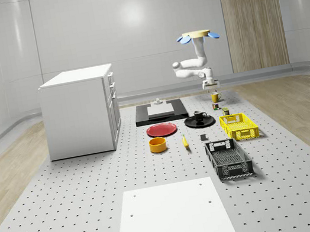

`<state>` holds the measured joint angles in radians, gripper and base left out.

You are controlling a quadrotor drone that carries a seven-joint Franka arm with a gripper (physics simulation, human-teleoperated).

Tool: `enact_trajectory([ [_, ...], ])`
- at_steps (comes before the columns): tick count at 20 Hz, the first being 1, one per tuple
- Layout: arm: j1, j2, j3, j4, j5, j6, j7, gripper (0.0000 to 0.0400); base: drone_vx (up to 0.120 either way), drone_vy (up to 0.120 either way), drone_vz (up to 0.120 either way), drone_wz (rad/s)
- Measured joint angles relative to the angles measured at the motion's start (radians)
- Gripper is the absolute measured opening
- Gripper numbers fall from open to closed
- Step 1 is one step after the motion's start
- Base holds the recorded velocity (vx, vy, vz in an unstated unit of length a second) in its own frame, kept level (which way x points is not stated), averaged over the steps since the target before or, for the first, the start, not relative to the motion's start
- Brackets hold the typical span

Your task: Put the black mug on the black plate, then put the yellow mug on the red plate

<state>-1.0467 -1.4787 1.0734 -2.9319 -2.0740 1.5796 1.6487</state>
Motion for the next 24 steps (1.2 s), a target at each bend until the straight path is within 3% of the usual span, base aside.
enact_trajectory([
  [15, 0.004, 0.007, -0.003, -0.001, -0.004, -0.007, -0.003, 0.0400, -0.120, 0.000, -0.011, 0.000],
  [19, 0.005, 0.009, -0.003, -0.001, -0.005, -0.009, -0.004, 0.0400, -0.120, 0.000, -0.100, 0.000],
  [24, 0.007, 0.011, -0.004, -0.001, -0.006, -0.011, -0.005, 0.0400, -0.120, 0.080, 0.000, 0.000],
])
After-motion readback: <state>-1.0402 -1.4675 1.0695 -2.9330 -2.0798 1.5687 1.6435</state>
